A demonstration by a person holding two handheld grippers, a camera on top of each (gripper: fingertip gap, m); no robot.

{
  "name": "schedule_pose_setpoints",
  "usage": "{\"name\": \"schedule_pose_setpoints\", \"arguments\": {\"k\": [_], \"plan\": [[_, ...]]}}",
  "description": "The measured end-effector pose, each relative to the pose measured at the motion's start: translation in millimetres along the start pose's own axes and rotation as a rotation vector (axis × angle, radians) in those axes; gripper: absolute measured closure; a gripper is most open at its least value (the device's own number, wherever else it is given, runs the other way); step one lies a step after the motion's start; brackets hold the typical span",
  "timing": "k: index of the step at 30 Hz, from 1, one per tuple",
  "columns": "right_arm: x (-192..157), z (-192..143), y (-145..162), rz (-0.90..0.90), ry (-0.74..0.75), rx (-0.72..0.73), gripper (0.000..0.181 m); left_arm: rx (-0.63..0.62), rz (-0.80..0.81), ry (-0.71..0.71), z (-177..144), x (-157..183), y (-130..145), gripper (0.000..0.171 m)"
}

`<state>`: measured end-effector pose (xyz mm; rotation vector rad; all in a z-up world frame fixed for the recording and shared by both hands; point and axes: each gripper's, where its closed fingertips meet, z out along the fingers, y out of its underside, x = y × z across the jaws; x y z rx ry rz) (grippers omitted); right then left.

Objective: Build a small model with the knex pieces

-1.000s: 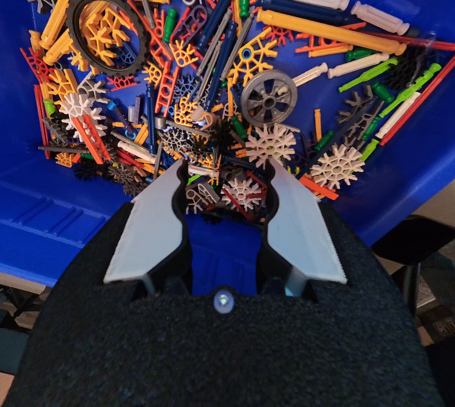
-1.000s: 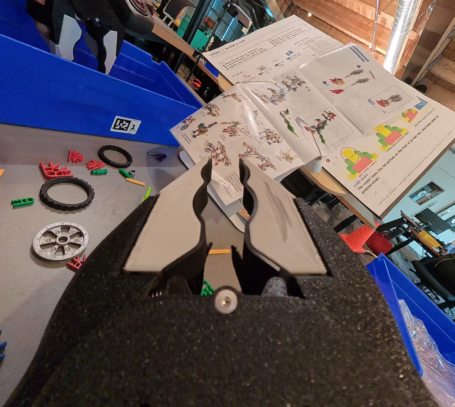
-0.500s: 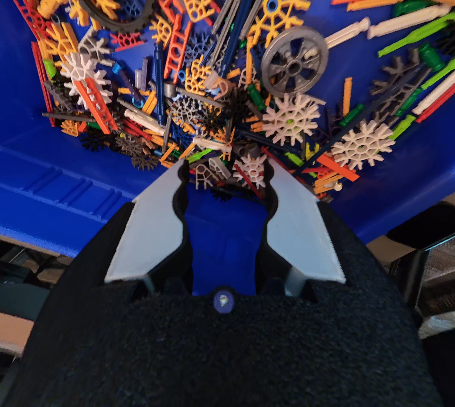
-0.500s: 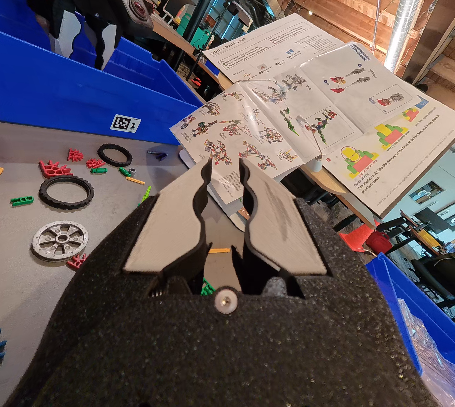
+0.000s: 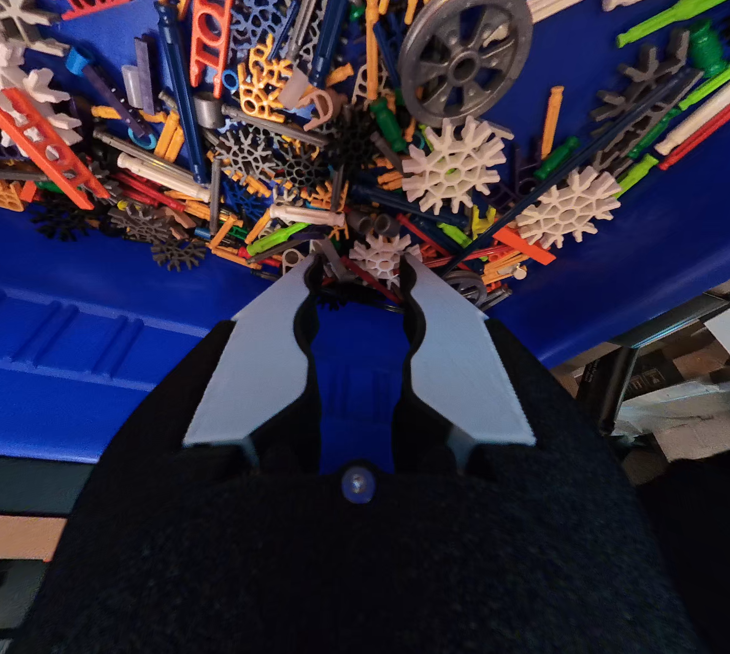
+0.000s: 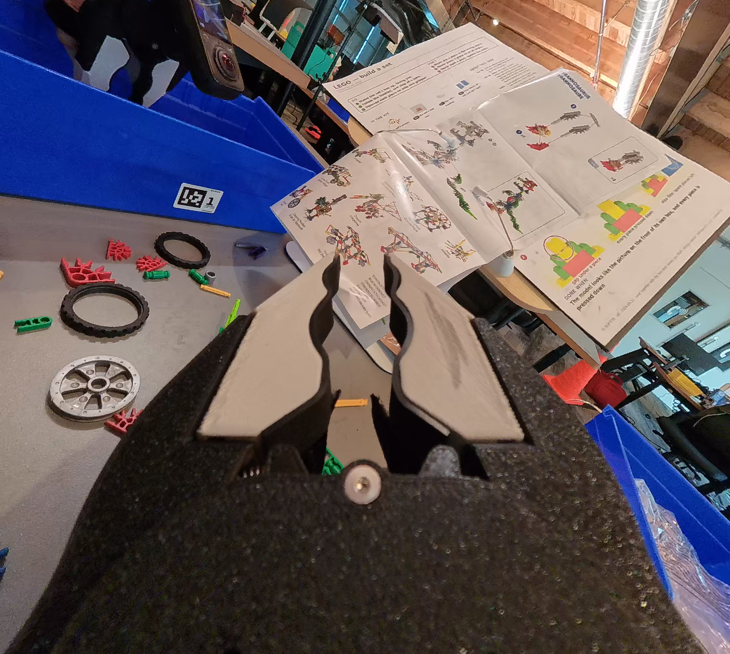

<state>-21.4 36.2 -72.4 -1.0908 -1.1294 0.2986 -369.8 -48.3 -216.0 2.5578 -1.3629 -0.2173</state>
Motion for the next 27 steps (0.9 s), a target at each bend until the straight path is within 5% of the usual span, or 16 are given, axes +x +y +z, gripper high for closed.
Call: {"name": "schedule_pose_setpoints", "arguments": {"k": [10,15,20,27], "plan": [[2.1,-1.7,-2.8,-0.001,0.007,0.009,0.16,-0.028,0.049,0.01,-0.6,2.6,-3.3,0.136],[2.1,-1.8,-3.0,-0.001,0.006,0.01,0.16,0.037,0.122,0.061,-6.3,21.6,-24.5,0.168],[2.1,-1.6,-2.9,-0.003,0.006,0.009,0.16,0.082,0.172,0.059,-12.4,24.7,-40.2,0.17],[1.1,-1.2,-3.0,-0.003,0.002,0.01,0.16,0.27,0.106,-0.186,-54.3,-20.6,-54.9,0.153]]}}
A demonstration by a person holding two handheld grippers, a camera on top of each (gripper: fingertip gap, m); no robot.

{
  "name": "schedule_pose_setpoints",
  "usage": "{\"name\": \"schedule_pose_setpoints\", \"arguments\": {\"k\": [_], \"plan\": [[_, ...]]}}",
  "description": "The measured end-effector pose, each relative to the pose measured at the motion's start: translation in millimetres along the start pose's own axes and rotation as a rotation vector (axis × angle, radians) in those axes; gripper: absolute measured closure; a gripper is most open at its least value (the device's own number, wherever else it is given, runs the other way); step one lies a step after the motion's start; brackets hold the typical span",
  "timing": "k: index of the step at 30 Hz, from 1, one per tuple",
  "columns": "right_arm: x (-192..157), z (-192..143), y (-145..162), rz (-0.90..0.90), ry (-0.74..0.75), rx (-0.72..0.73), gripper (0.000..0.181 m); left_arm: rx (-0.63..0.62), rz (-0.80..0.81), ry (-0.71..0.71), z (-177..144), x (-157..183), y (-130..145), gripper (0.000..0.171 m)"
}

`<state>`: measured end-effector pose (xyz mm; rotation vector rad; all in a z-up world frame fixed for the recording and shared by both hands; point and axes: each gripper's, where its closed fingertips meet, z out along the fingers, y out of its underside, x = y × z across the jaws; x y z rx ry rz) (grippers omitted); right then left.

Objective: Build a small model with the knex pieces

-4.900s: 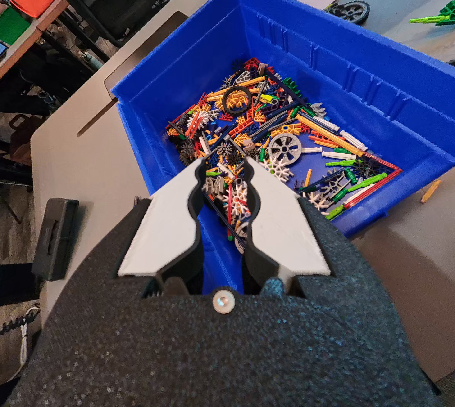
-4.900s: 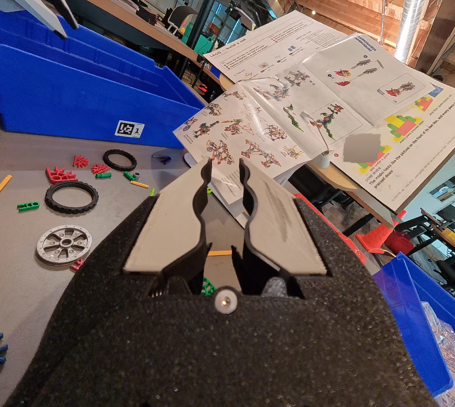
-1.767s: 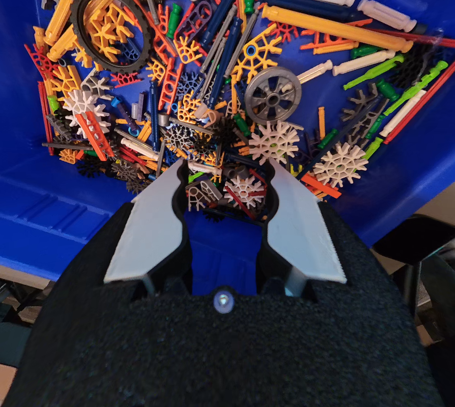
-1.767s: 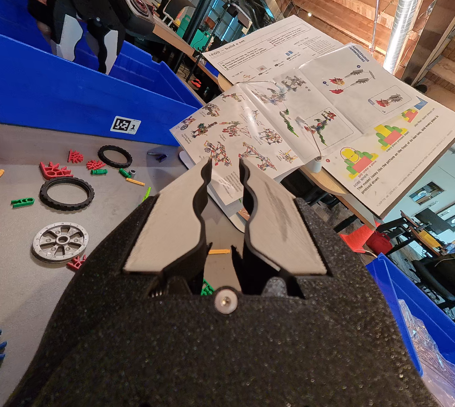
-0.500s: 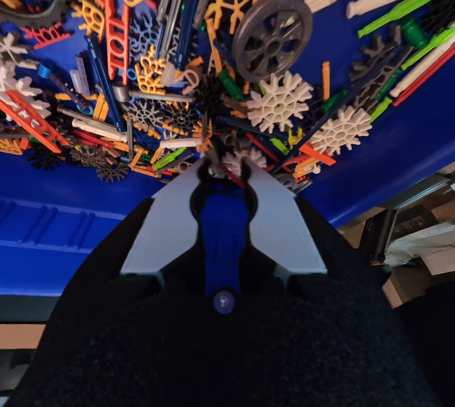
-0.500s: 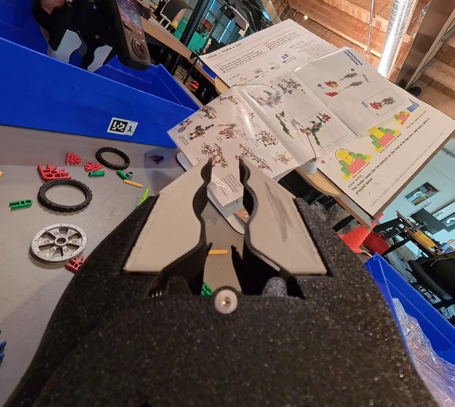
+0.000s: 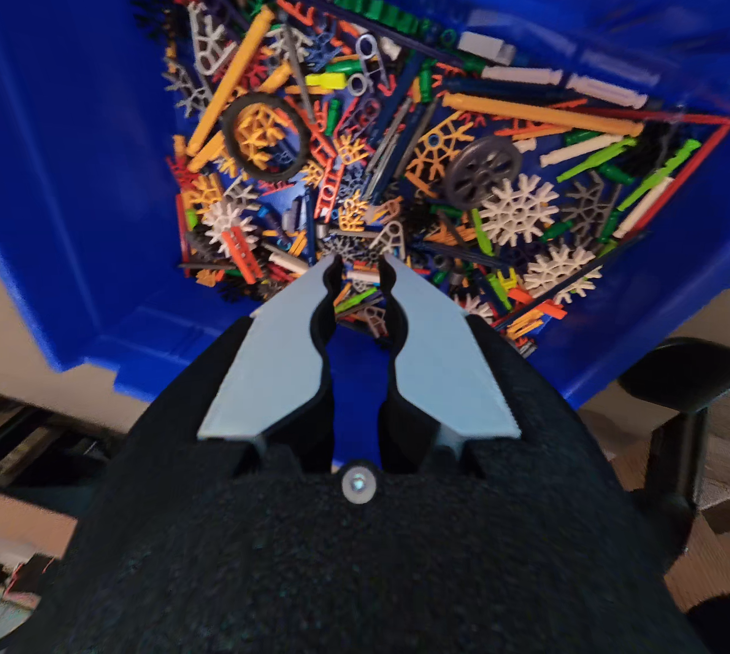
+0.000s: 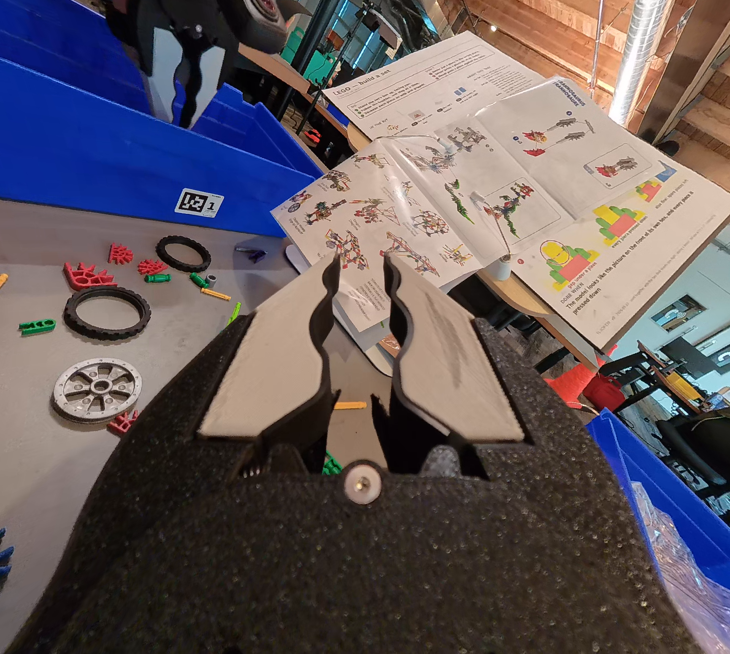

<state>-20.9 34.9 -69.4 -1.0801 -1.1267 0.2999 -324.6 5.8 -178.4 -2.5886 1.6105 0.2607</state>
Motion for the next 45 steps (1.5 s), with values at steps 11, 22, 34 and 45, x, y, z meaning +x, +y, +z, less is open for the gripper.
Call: {"name": "schedule_pose_setpoints", "arguments": {"k": [11,22,34,45], "plan": [[-1.1,1.8,3.0,-0.005,-0.002,-0.012,0.16,-0.092,-0.022,-0.037,0.6,-3.8,26.9,0.141],[-2.0,3.2,5.5,-0.005,-0.005,-0.02,0.16,-0.065,0.008,0.022,7.7,21.4,20.1,0.138],[-3.5,5.0,9.0,-0.012,-0.007,-0.035,0.16,-0.082,0.036,0.018,24.5,23.3,22.1,0.135],[-3.2,4.2,8.1,-0.014,-0.006,-0.033,0.16,-0.093,0.052,0.017,36.2,22.0,20.0,0.135]]}}
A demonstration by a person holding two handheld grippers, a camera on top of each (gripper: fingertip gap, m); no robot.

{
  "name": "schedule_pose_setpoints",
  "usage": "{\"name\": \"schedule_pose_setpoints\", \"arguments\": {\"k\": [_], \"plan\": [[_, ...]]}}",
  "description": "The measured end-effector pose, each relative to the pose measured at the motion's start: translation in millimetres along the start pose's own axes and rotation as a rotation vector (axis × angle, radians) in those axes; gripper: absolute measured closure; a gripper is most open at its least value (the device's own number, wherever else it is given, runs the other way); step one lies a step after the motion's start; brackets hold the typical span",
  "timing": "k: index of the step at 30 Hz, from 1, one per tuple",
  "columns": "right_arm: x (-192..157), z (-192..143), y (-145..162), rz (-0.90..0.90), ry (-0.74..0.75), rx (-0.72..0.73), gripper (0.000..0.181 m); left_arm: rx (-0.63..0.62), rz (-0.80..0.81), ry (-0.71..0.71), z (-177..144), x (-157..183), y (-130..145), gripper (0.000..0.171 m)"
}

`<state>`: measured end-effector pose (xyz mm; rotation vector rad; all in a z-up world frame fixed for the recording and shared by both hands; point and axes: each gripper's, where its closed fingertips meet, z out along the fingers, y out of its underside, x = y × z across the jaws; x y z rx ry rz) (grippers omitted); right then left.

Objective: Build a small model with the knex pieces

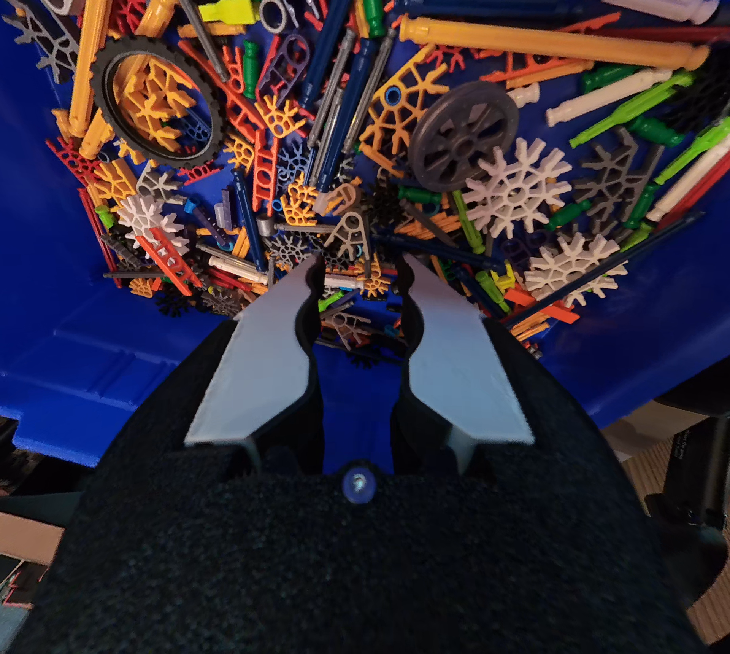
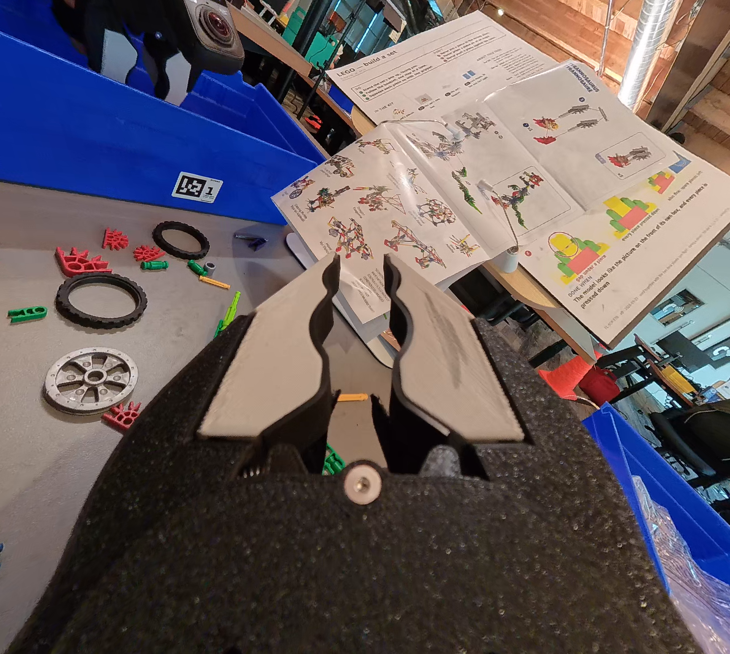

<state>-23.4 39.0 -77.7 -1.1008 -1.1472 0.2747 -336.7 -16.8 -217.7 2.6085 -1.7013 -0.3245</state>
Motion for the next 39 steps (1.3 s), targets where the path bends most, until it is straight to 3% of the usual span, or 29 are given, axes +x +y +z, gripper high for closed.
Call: {"name": "schedule_pose_setpoints", "arguments": {"k": [8,18,22,31,39], "plan": [[0.0,-0.6,-0.8,-0.002,-0.001,0.002,0.16,0.0,0.0,0.01,0.8,-0.2,-1.9,0.14],[-0.3,-1.4,-1.7,-0.008,-0.001,0.002,0.16,-0.013,-0.009,0.081,1.5,16.5,4.6,0.167],[-0.1,-1.7,-2.0,-0.007,0.0,0.004,0.16,-0.024,-0.008,0.104,-2.7,23.6,8.6,0.162],[-1.0,-1.3,-1.1,-0.01,-0.003,-0.001,0.16,0.086,-0.01,0.029,-9.3,7.9,-15.7,0.126],[-1.7,-1.4,-1.0,-0.011,-0.008,-0.002,0.16,0.132,-0.011,0.082,-7.1,14.3,-24.4,0.117]]}}
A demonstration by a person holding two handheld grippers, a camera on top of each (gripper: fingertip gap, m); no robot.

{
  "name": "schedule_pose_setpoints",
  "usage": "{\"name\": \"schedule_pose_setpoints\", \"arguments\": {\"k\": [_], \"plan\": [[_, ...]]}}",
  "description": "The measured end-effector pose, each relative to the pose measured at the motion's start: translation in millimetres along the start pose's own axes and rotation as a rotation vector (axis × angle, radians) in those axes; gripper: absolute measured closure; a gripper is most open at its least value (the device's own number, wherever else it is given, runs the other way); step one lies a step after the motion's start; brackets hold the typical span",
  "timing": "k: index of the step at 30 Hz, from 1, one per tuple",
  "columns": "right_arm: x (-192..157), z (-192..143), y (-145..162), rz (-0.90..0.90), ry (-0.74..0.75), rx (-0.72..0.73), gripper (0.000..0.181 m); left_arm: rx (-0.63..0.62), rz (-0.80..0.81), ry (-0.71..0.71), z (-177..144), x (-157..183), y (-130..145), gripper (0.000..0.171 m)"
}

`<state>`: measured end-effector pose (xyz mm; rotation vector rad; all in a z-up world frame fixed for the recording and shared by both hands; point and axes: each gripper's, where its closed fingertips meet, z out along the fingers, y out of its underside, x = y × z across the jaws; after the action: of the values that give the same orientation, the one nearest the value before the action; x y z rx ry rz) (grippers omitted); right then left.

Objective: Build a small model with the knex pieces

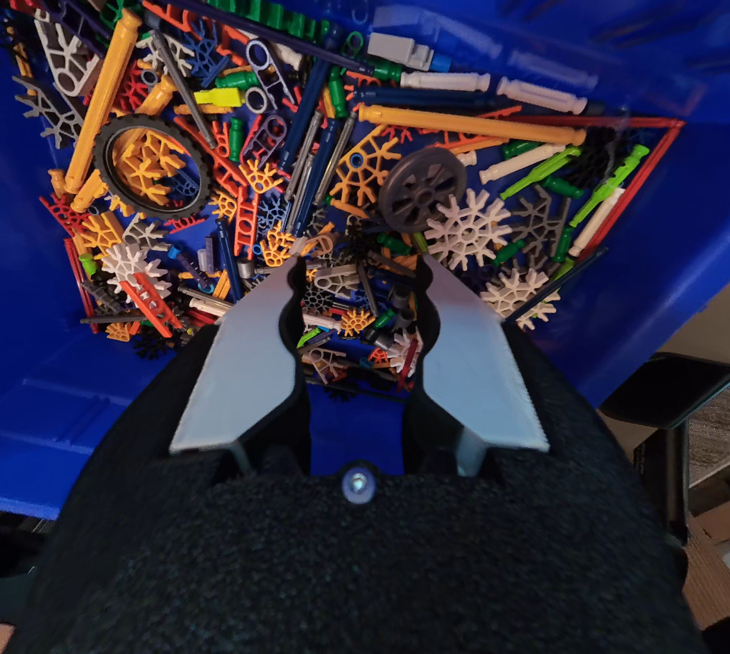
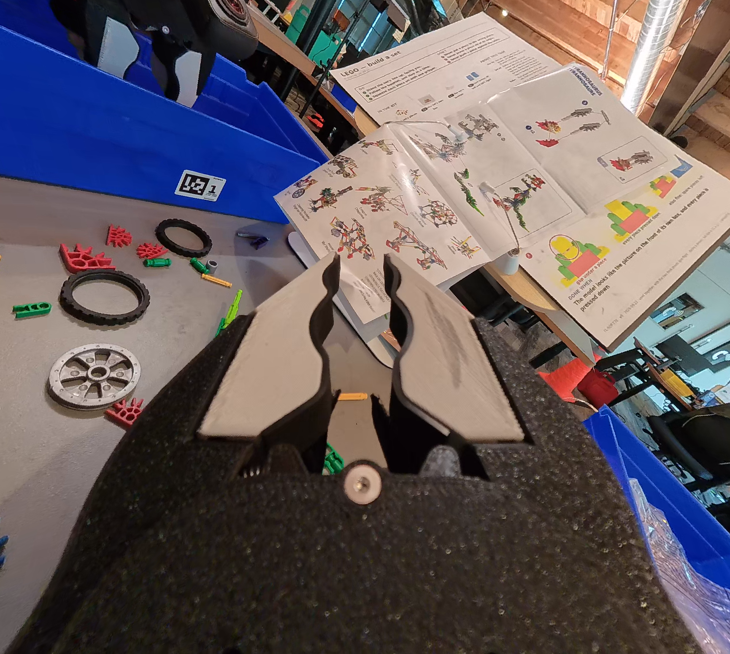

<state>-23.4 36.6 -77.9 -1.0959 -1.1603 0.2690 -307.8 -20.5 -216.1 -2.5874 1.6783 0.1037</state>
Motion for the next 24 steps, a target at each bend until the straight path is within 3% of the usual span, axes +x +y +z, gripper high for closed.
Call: {"name": "schedule_pose_setpoints", "arguments": {"k": [8,11,12,14,18,21,24], "plan": [[-2.0,1.3,2.3,-0.004,-0.008,-0.01,0.16,-0.028,0.004,0.046,7.1,7.8,5.3,0.124],[-1.9,1.0,1.7,-0.005,-0.007,-0.008,0.16,-0.048,0.01,0.035,5.5,7.0,11.4,0.141],[-1.8,1.0,1.6,-0.005,-0.007,-0.007,0.16,-0.053,0.017,0.013,4.0,3.7,13.7,0.156],[-1.5,0.9,1.2,-0.005,-0.006,-0.006,0.16,-0.065,0.007,-0.026,-0.4,-3.7,18.7,0.161],[-2.0,0.7,0.3,-0.004,-0.007,-0.002,0.16,-0.017,-0.014,-0.031,-9.2,-5.0,13.7,0.146],[-2.3,0.7,-0.1,-0.004,-0.008,0.0,0.16,0.078,-0.005,0.024,-16.1,8.3,-5.1,0.128],[-2.7,0.7,-0.4,-0.007,-0.008,0.0,0.16,0.08,0.033,0.039,-16.5,17.8,-12.1,0.117]]}}
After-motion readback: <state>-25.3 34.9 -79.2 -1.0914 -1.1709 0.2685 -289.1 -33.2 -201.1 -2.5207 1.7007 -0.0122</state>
